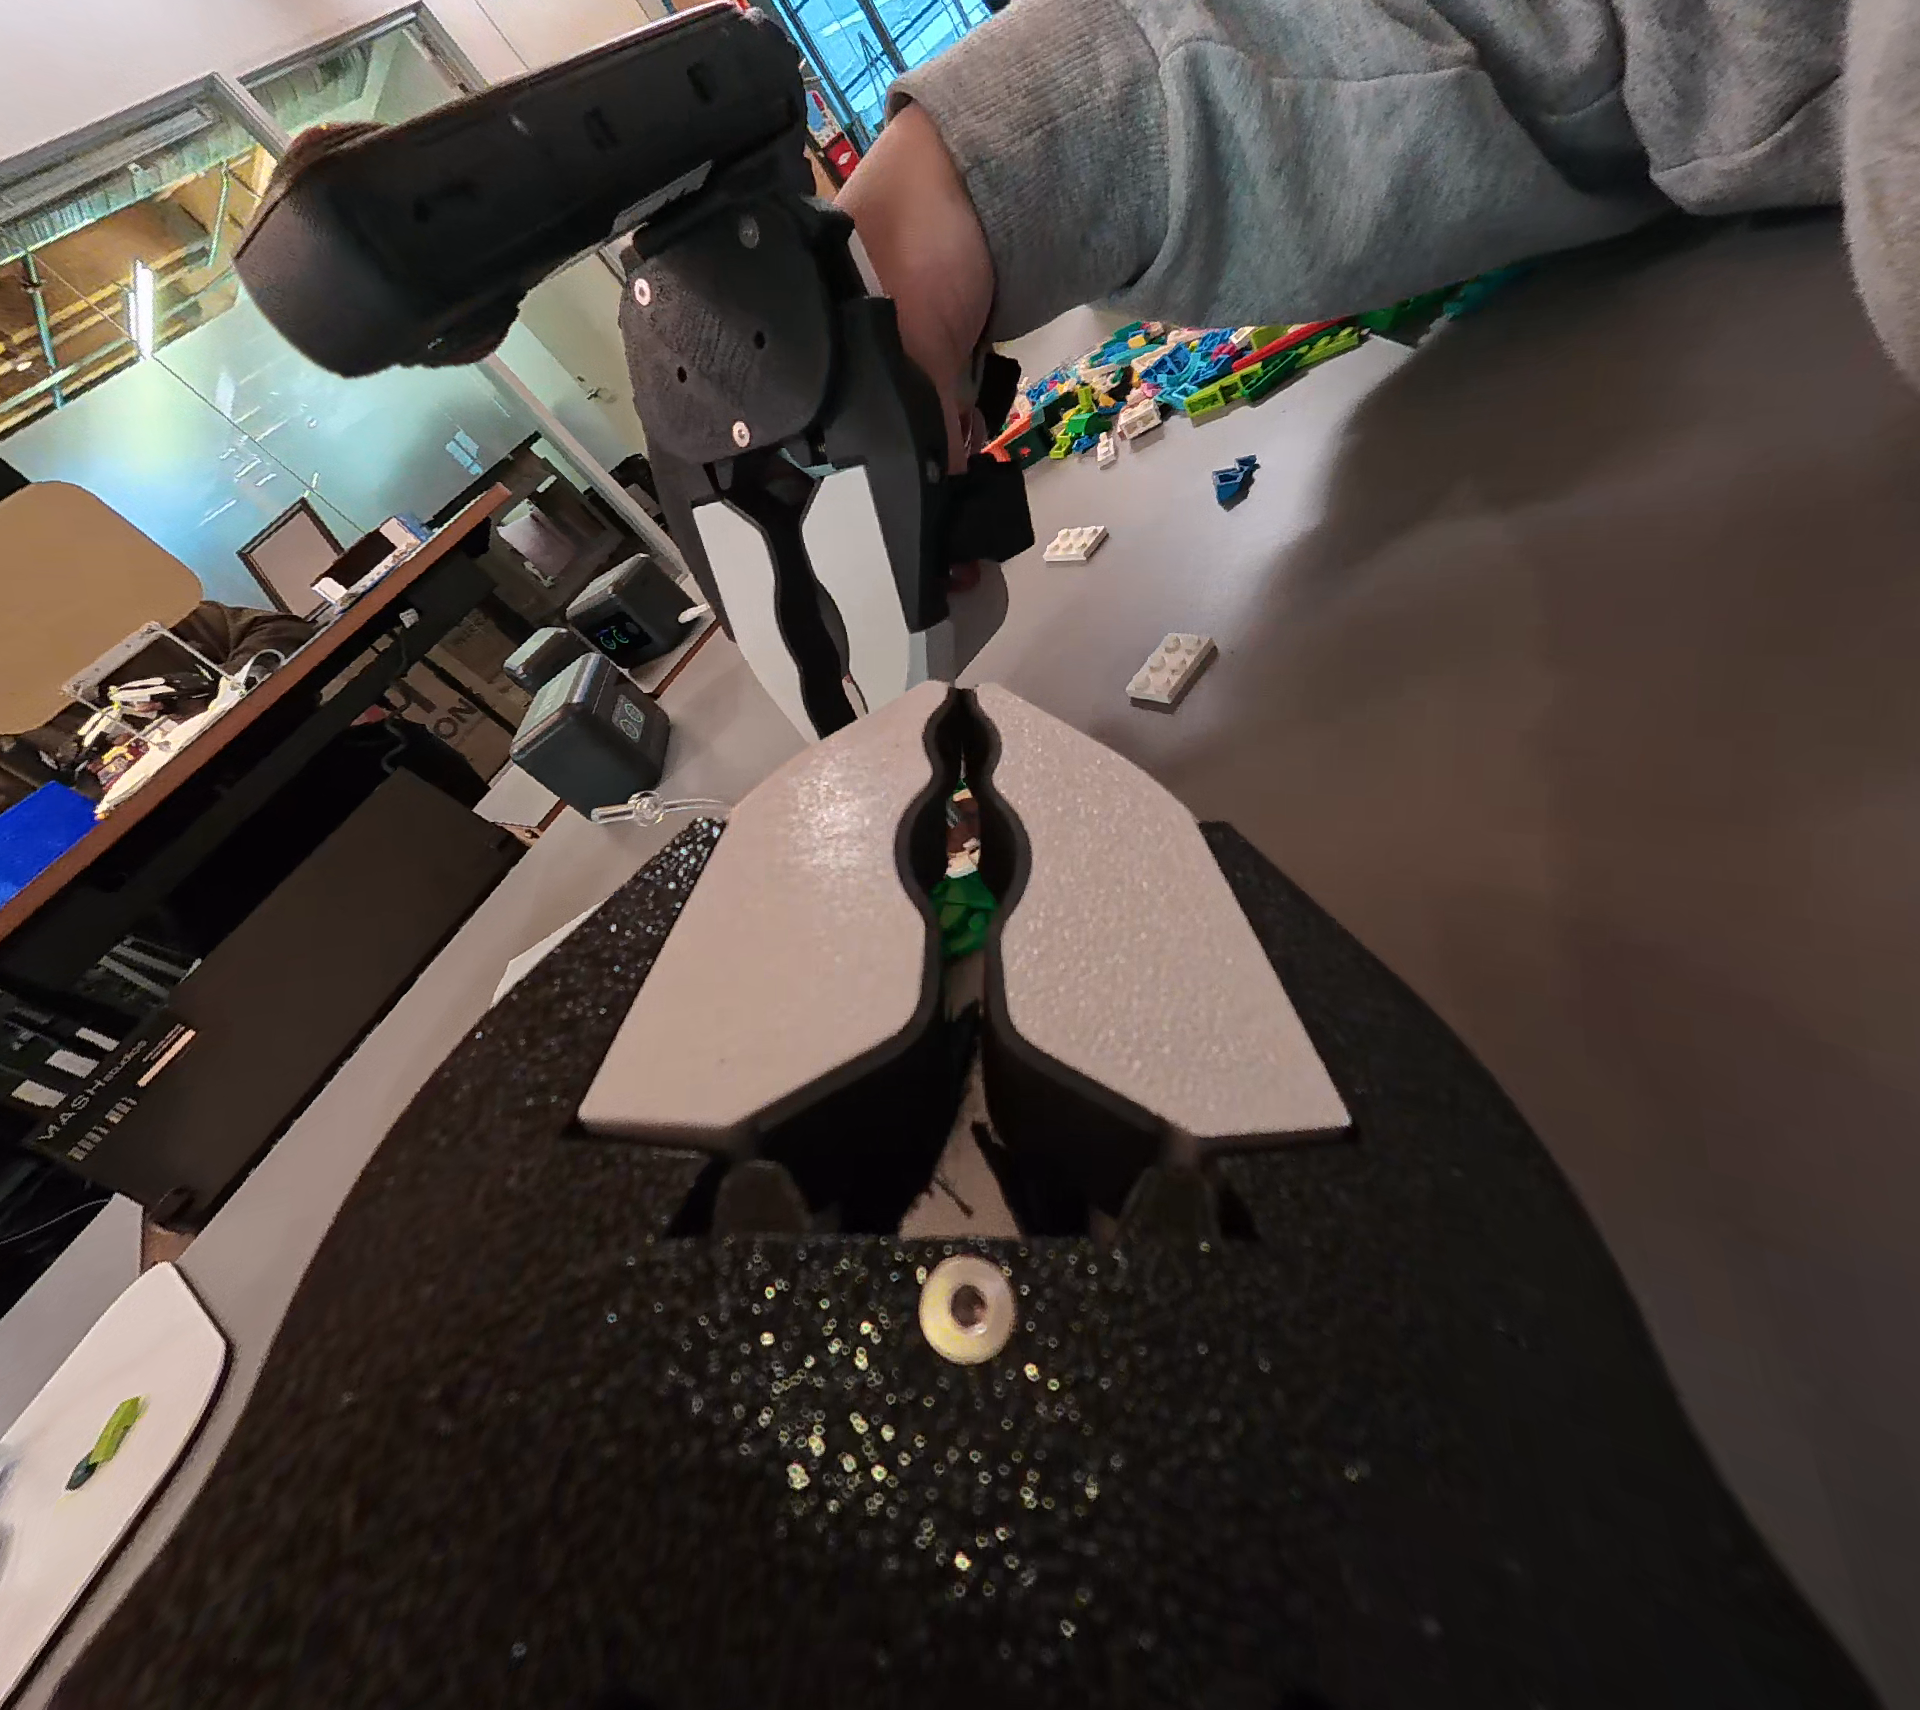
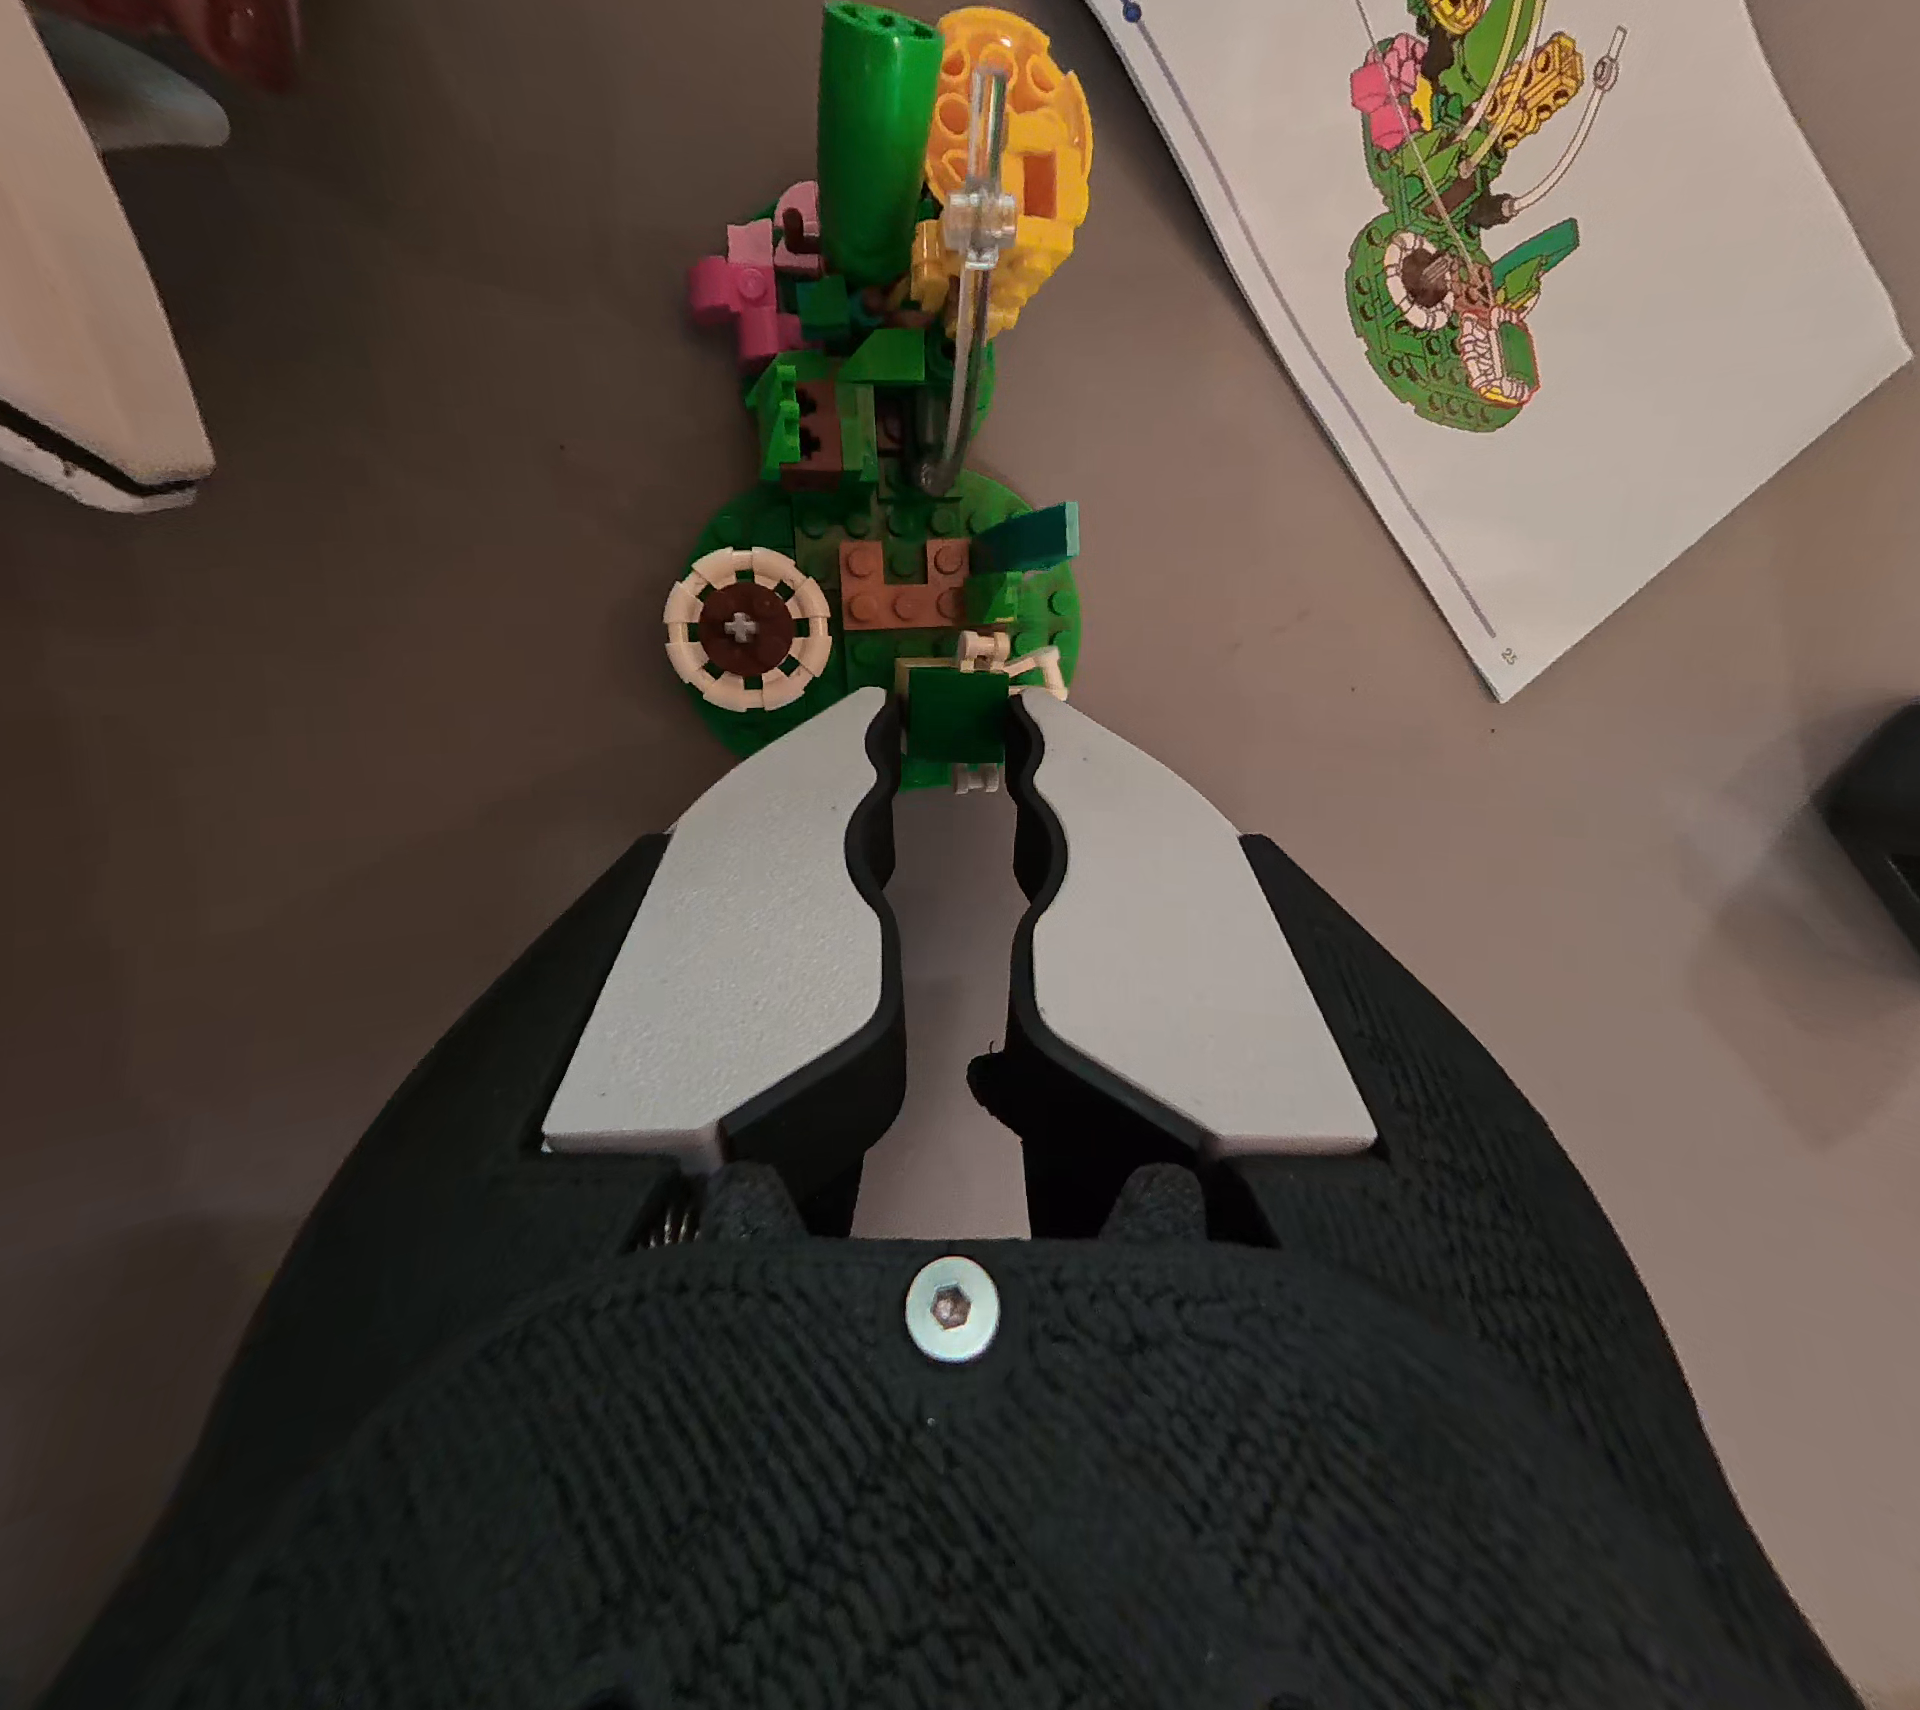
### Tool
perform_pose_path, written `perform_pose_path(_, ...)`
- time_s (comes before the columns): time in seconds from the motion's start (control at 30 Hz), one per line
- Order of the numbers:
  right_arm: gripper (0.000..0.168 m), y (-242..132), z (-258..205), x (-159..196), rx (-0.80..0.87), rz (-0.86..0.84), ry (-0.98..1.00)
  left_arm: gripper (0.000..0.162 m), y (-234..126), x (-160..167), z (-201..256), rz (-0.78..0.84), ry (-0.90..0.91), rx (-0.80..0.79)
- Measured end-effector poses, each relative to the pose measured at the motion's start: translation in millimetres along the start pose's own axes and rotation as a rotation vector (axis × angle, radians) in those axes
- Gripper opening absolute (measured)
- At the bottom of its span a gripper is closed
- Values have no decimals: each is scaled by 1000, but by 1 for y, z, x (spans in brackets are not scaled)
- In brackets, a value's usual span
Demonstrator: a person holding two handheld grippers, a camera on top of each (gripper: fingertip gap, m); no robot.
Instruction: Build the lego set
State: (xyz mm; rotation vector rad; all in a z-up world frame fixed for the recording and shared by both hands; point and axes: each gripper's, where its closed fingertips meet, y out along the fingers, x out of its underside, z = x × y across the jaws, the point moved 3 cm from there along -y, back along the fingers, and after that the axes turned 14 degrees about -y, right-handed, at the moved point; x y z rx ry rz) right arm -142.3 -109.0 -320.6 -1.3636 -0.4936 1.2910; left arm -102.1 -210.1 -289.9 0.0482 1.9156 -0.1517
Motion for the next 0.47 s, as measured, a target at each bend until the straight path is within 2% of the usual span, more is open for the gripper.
perform_pose_path(0.03,18,0,0,0,1,-2,-1,0,0,0,0,0,1,0)
perform_pose_path(0.47,18,-2,1,-1,10,6,-3,0,0,2,1,-15,4,7)
